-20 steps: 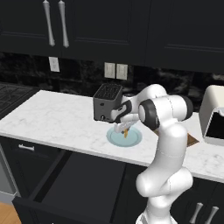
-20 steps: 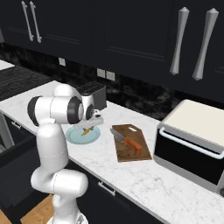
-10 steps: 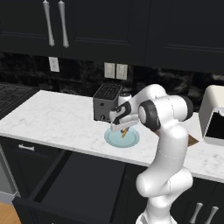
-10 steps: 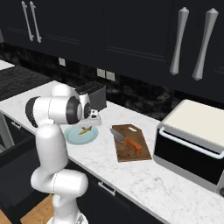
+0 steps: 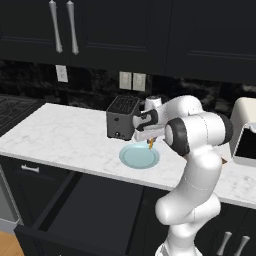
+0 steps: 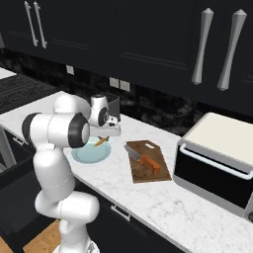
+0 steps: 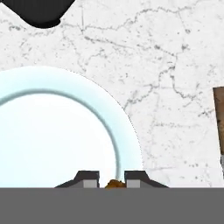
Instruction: Pick up the knife from the drawer and place it on the cutting board. Then place the meat from the plate to the cutting board.
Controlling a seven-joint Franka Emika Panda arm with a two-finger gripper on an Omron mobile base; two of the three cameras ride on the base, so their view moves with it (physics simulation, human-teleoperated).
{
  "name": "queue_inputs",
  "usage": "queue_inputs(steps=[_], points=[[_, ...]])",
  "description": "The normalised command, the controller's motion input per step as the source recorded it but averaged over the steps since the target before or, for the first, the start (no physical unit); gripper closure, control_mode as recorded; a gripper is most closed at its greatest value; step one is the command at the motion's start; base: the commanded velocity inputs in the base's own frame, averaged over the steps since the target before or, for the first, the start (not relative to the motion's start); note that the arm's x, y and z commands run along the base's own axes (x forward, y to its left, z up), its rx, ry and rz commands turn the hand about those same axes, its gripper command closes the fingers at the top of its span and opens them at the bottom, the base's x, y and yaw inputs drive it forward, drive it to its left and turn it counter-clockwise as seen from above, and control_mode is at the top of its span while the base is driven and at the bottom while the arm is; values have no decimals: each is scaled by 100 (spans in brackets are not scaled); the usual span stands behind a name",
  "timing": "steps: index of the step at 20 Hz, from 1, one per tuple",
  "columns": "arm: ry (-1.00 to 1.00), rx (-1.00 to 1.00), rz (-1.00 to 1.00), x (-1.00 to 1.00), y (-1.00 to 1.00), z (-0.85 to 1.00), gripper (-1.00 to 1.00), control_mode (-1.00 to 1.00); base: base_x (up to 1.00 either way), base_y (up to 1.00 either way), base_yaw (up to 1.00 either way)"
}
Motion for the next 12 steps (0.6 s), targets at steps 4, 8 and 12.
queue_inputs(steps=[4,8,12], points=[[0,0,-17,0,-63,22,100,-100,0,0,0],[0,3,-4,0,-94,3,100,-100,0,0,0],[3,11,-7,9,-81,-1,100,-100,0,0,0]])
